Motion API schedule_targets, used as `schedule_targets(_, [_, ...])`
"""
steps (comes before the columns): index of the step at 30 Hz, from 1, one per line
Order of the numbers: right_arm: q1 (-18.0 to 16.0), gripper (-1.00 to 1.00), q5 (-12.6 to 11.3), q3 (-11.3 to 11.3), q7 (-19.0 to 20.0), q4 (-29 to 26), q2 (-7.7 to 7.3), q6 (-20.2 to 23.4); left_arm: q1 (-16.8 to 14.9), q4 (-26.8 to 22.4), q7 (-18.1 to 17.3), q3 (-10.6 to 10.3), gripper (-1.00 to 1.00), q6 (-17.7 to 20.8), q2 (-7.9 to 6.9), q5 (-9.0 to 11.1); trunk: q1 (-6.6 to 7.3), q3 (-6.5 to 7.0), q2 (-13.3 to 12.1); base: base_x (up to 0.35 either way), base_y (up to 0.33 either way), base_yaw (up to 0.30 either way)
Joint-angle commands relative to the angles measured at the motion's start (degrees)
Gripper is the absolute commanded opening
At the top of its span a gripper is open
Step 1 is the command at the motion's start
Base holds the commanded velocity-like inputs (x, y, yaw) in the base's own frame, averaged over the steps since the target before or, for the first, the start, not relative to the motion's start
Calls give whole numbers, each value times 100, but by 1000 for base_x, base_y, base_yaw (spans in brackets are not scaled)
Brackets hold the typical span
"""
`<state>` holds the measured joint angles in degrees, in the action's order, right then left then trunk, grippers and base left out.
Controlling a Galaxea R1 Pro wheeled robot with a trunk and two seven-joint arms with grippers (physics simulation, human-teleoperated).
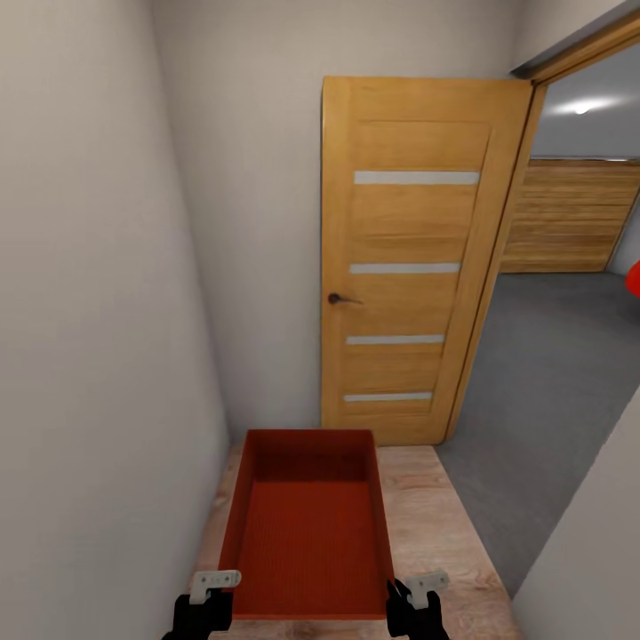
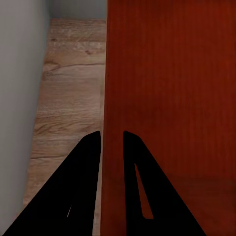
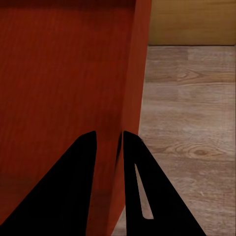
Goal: Move the two storage containers from the living room to the garage. In the garage, place one container on the floor and stack the other container on top of it (either order is fine).
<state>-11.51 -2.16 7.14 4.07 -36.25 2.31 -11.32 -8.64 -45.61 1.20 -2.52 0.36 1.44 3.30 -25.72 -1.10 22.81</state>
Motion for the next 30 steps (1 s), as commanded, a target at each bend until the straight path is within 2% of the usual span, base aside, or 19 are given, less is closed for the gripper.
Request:
schedule_targets(1, [0, -100, 128, 473, 122, 21, -3, -20, -6, -301, 134, 6, -100, -106, -3, -3, -6, -12, 11, 326, 0, 0])
schedule_targets(30, [0, -100, 128, 473, 120, 21, -3, -20, -6, -299, 134, 6, -100, -106, -3, -3, -6, -12, 11, 326, 0, 0])
